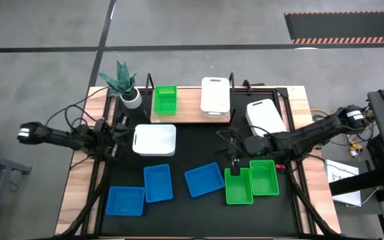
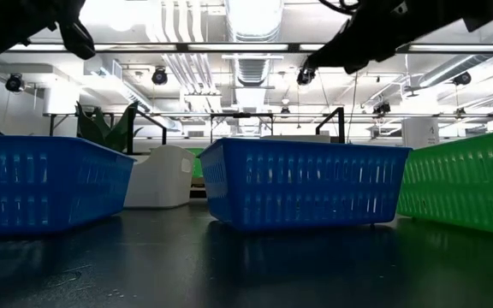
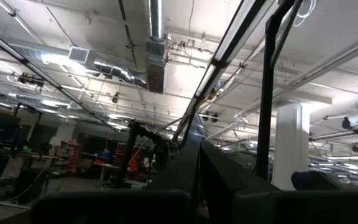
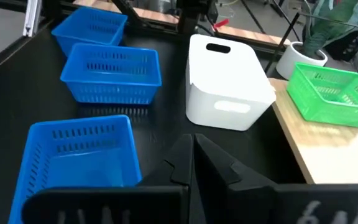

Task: Stack baskets on shelf by color
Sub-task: Stack the left white bin on top of the white bin on the shelf, then put the middle blue bin on the shelf

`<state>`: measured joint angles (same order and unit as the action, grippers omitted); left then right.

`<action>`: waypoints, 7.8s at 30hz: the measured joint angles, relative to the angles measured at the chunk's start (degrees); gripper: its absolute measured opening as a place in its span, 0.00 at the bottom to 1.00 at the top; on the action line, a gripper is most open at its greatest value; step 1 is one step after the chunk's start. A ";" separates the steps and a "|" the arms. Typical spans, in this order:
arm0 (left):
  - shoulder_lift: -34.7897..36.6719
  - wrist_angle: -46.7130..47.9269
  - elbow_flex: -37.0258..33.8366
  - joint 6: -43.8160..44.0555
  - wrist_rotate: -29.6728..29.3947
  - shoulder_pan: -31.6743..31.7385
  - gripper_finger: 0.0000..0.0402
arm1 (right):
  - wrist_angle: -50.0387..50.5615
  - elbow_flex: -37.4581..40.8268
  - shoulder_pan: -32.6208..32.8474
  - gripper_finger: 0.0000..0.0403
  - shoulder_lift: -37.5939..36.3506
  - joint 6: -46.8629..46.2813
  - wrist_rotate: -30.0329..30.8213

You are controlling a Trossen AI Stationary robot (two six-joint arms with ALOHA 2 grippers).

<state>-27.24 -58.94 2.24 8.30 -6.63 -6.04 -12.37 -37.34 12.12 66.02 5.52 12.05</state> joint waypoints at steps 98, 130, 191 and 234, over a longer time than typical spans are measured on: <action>-0.42 -11.14 -0.37 -7.74 0.79 0.02 0.00 | 59.56 -82.36 -15.75 0.02 61.27 49.48 -18.46; -0.47 -11.10 -0.37 -8.41 0.76 0.02 0.00 | 83.20 -80.84 -29.91 0.02 37.08 11.72 1.00; -0.47 -11.06 -0.37 -9.11 0.76 0.00 0.00 | 81.60 -68.88 -33.24 0.02 38.34 17.04 -7.63; -3.46 -10.97 0.38 -10.13 0.33 0.00 0.00 | 72.78 -58.31 -15.75 0.13 24.30 7.06 -8.04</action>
<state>-30.69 -69.91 2.62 -1.83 -6.31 -6.04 60.41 -95.65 -3.63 90.32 12.58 4.01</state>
